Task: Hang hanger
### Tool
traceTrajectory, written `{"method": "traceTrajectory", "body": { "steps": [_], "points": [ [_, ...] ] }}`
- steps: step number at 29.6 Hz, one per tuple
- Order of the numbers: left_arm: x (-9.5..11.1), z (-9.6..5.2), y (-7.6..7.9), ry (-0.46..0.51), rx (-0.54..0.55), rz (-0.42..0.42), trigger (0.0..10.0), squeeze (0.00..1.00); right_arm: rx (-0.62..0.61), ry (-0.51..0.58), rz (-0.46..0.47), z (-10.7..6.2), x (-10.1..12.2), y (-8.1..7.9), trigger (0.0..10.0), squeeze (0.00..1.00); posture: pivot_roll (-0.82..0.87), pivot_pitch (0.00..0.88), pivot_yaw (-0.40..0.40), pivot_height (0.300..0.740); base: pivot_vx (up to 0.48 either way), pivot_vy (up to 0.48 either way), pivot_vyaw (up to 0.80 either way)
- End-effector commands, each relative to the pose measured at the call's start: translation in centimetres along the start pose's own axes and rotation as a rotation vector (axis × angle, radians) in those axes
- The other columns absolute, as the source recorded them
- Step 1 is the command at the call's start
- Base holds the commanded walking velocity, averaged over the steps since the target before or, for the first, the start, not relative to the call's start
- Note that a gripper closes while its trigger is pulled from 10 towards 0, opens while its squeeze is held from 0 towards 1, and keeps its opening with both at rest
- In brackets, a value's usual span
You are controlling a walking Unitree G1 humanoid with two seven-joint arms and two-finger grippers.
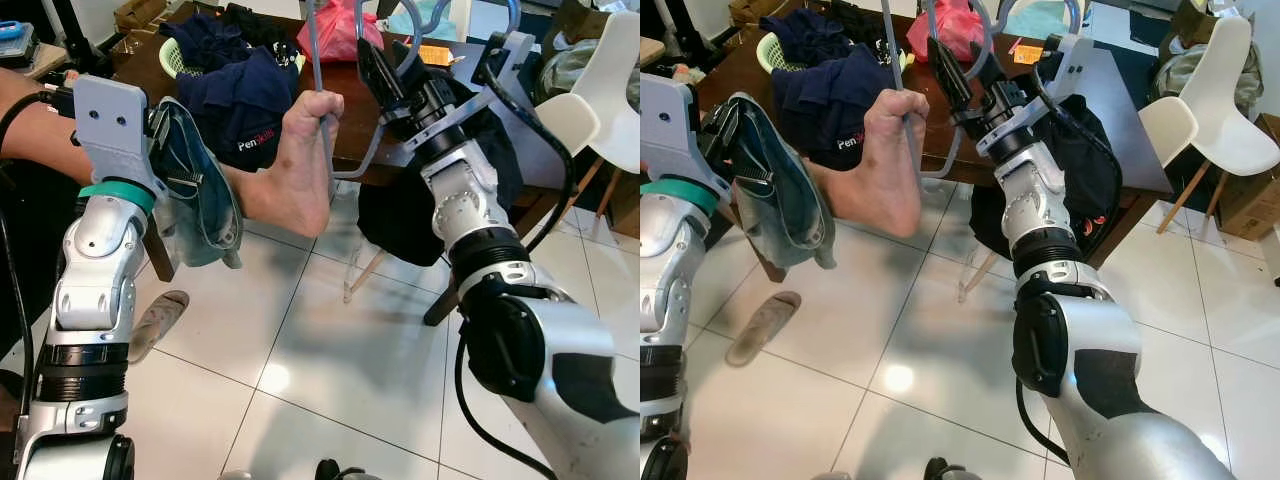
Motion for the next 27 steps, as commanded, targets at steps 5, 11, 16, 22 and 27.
{"method": "traceTrajectory", "body": {
  "steps": [5, 11, 16, 22, 27],
  "points": [
    [0.52, 0.04, -0.07, 0.019, 0.007, 0.006, 10.0, 0.00, 0.006, 0.015, 0.000, 0.06, 0.28, -0.01, 0.0, 0.00, 0.32, 0.000, -0.039, 0.740, 0.000, 0.000, 0.00],
    [0.71, 0.17, -0.10, 0.026, 0.008, 0.005, 10.0, 0.00, 0.035, 0.016, 0.008, 0.19, 0.30, -0.32, 0.0, 0.00, 0.32, 0.000, -0.038, 0.740, 0.000, 0.000, 0.00],
    [0.76, 0.26, -0.05, 0.028, 0.005, 0.004, 10.0, 0.00, 0.049, 0.022, 0.015, 0.14, 0.44, -0.38, 0.0, 0.00, 0.32, 0.000, -0.038, 0.740, 0.000, 0.000, 0.00],
    [0.78, 0.30, -0.10, 0.029, 0.006, 0.005, 10.0, 0.00, 0.054, 0.021, 0.018, 0.12, 0.42, -0.40, 0.0, 0.00, 0.32, 0.000, -0.038, 0.740, 0.000, 0.000, 0.00],
    [0.77, 0.21, -0.02, 0.028, 0.006, 0.005, 10.0, 0.00, 0.082, 0.013, 0.031, 0.12, 0.35, -0.61, 0.0, 0.00, 0.32, 0.000, -0.042, 0.740, 0.000, 0.000, 0.00]
  ]
}}
Point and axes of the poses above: a point about 5 cm out from each wrist's last joint towards the gripper, its own z axis pointing out of the wrist towards the gripper, its own x axis along the axis of the wrist's last joint, y = z × x, the point moved 3 cm from there along z, pointing out of the wrist towards the gripper, and after that the axes turned 12 degrees about z, right-handed, at the moved point
